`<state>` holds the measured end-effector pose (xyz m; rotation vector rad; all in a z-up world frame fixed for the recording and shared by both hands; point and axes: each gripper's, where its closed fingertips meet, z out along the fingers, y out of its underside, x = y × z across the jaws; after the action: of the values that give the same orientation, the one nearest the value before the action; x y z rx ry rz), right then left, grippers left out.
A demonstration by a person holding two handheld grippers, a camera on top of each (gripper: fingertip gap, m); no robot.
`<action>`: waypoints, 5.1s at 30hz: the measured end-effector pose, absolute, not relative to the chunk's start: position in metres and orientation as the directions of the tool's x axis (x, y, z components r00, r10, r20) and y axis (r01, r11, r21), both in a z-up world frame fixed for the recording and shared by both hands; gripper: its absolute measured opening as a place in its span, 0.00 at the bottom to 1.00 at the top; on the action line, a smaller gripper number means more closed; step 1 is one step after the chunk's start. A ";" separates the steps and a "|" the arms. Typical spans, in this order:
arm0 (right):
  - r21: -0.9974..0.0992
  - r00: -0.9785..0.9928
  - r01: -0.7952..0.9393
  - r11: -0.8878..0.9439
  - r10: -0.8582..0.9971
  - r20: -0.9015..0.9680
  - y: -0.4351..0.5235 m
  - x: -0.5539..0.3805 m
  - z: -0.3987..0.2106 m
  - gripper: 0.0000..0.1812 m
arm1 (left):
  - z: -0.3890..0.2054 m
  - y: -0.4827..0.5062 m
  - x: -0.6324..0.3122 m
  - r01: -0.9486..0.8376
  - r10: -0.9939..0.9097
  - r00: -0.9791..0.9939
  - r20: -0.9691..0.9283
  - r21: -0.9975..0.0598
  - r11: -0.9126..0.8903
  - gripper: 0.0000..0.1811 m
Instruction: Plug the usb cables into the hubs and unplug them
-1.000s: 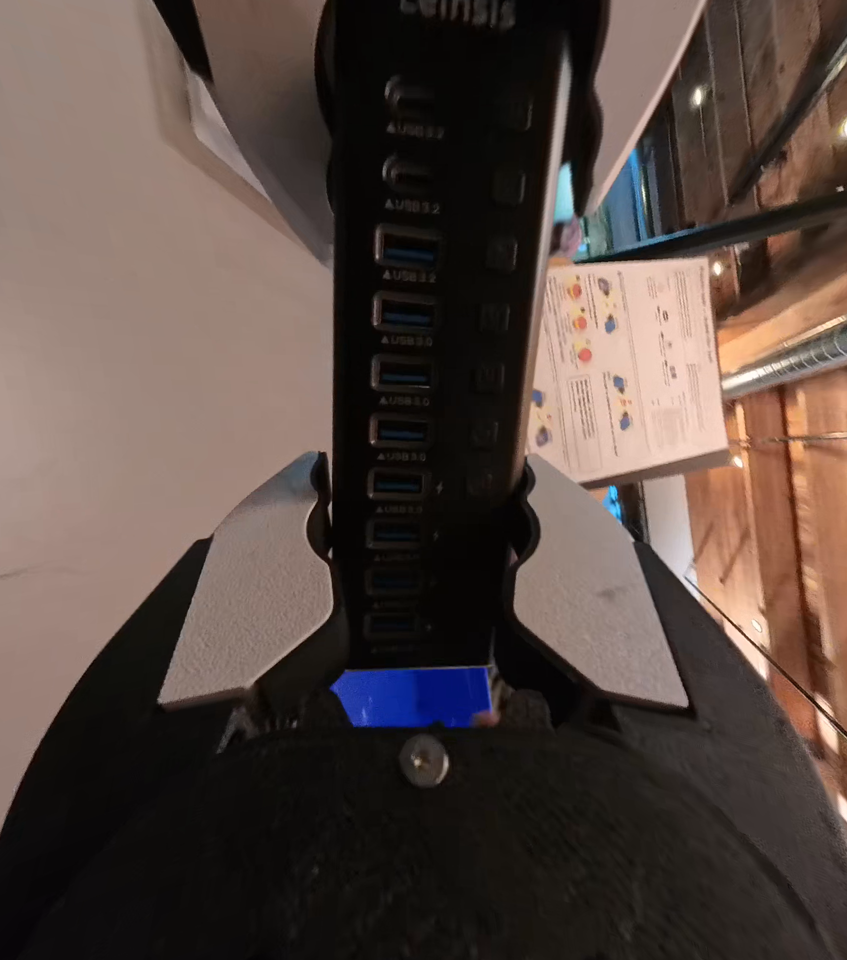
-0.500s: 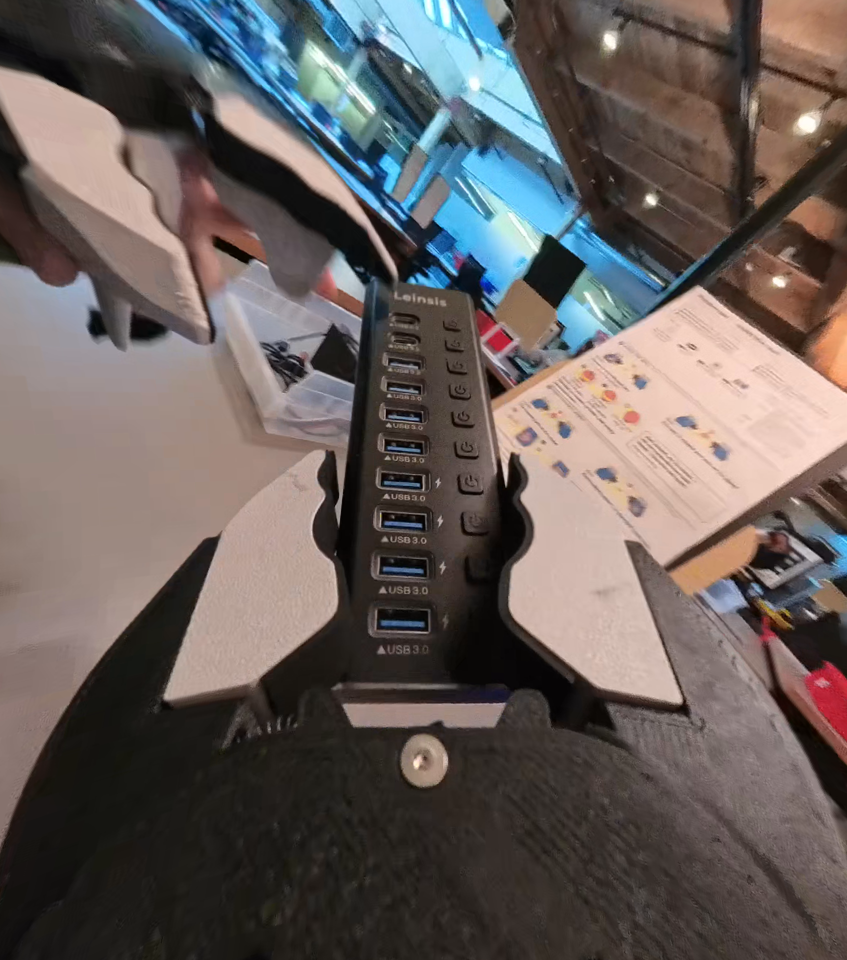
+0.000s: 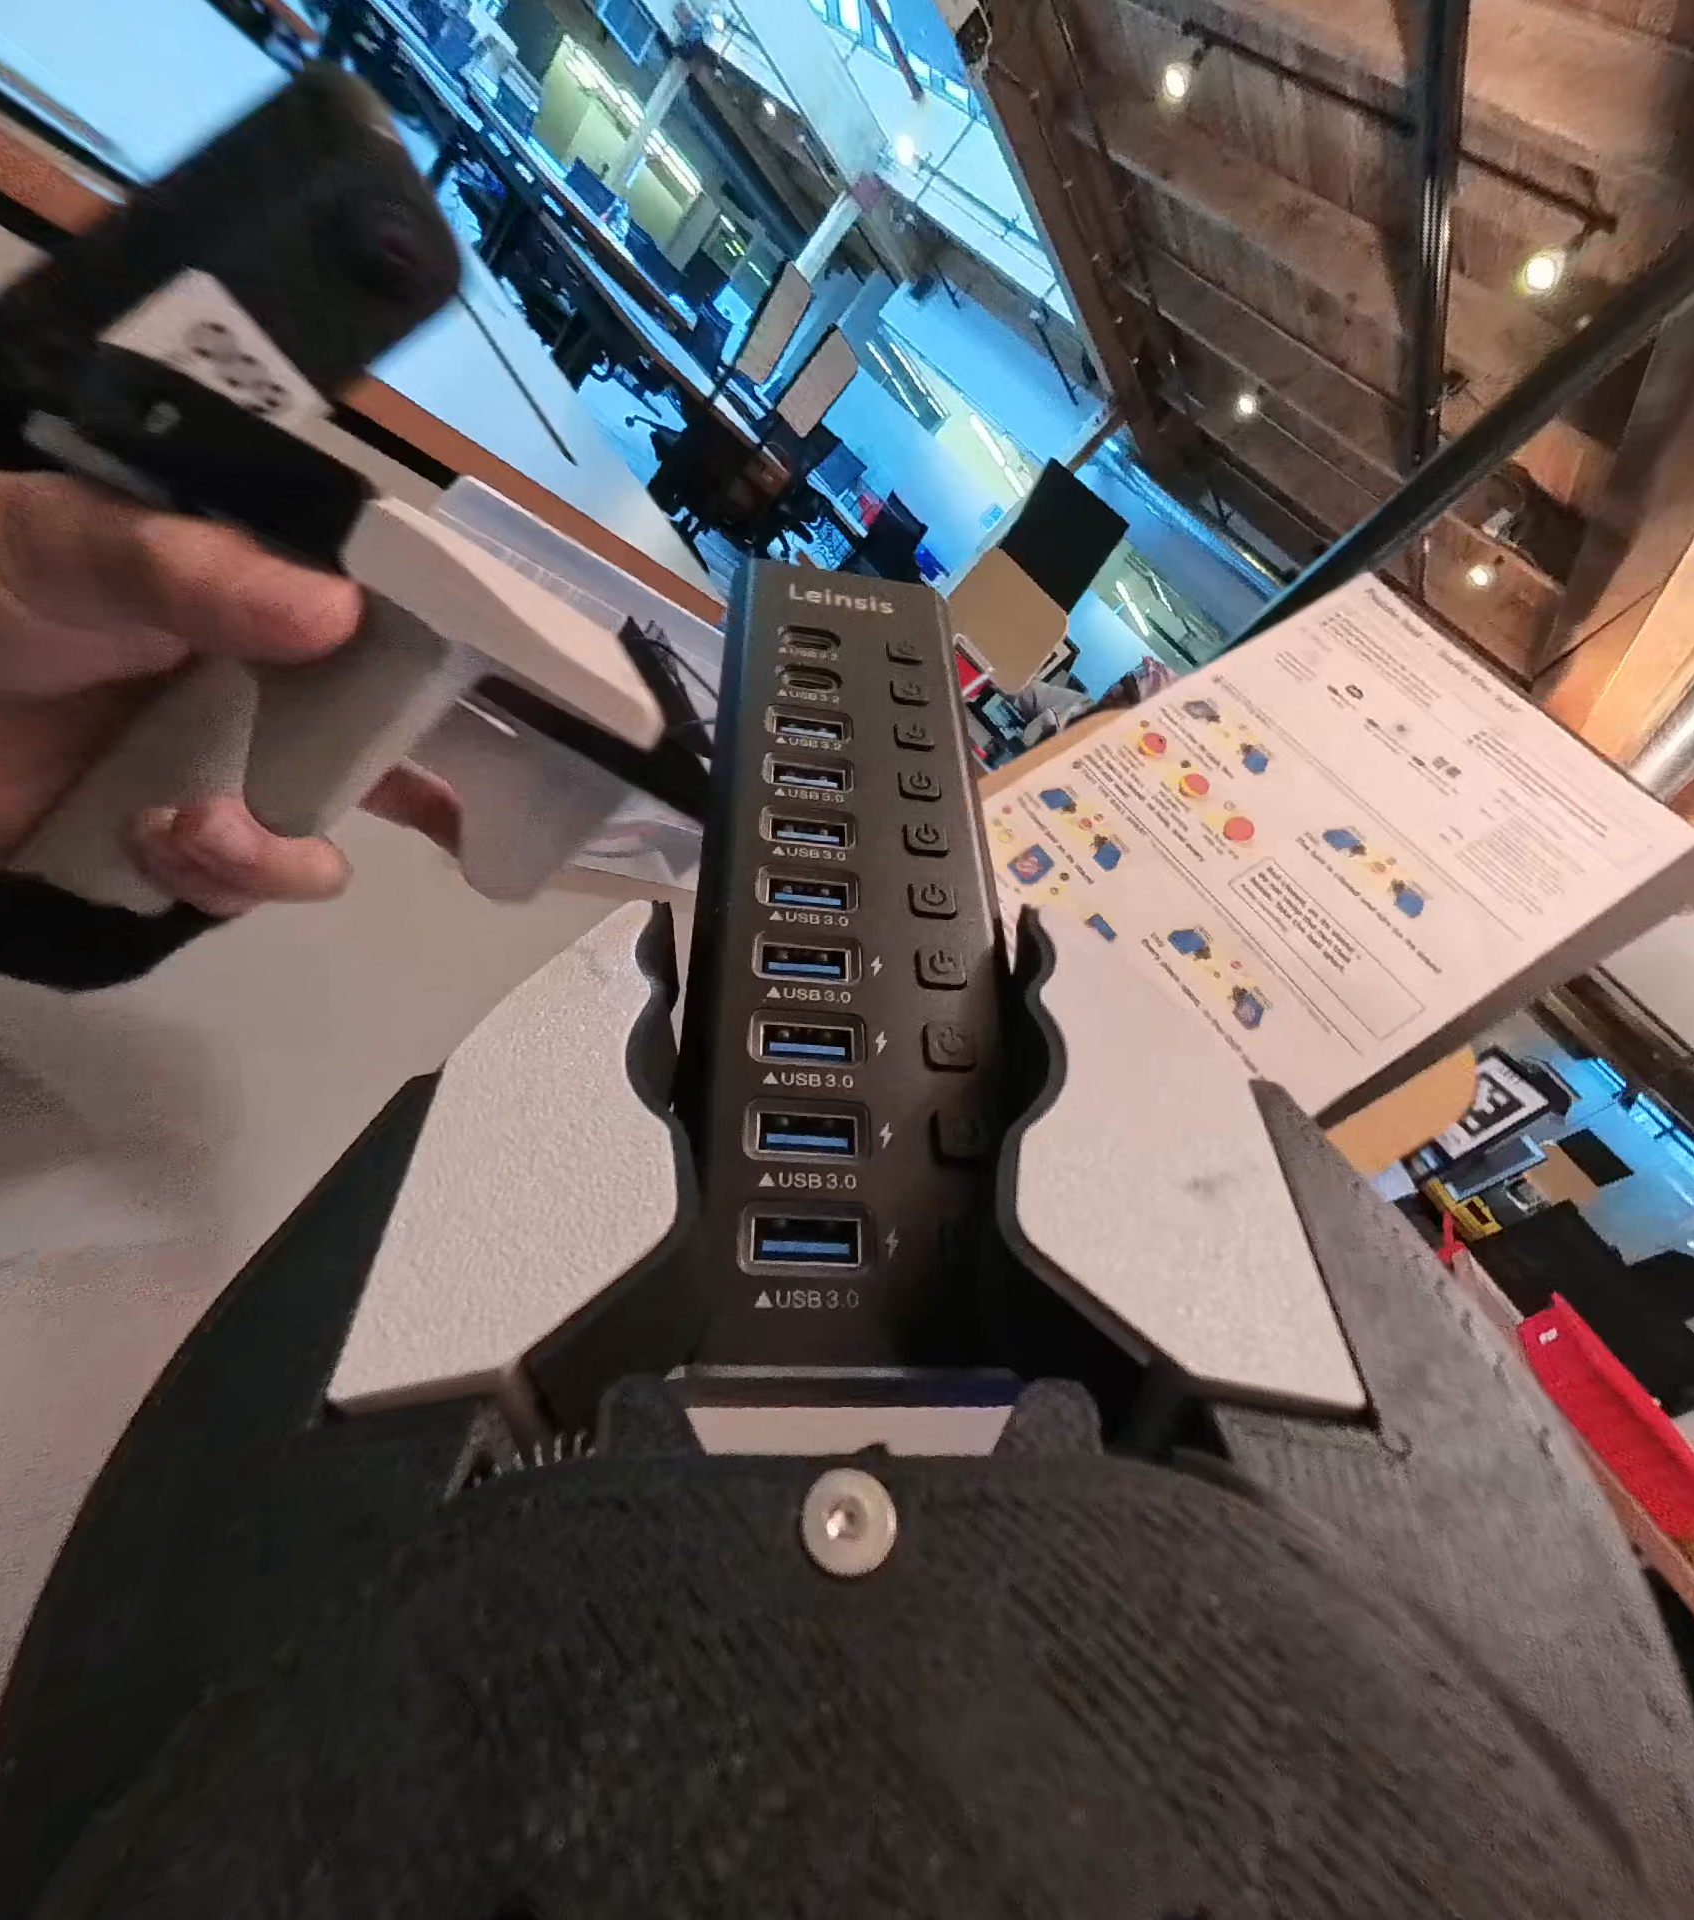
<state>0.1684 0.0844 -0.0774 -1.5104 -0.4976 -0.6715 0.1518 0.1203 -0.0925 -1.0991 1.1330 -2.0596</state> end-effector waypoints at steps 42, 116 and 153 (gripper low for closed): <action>-0.941 0.887 0.318 -0.115 -0.314 0.339 0.090 0.216 -0.103 0.15 | -0.060 0.092 0.192 -0.115 -0.939 -0.325 0.111 -0.990 -0.077 0.29; -0.993 0.929 -0.099 0.059 0.363 -0.071 0.062 0.162 -0.072 0.34 | -0.136 0.030 0.173 -0.077 -0.659 -0.749 0.067 -0.997 -0.013 0.32; -0.999 0.902 -0.009 -0.035 0.431 -0.023 0.070 0.144 -0.100 0.34 | -0.136 0.034 0.168 -0.027 -0.713 -0.698 -0.062 -0.993 0.114 0.33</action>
<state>0.1438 0.0697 -0.1000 -1.5750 -0.3386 0.3644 0.1675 0.0336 -0.1365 -0.7178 1.8519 -1.6328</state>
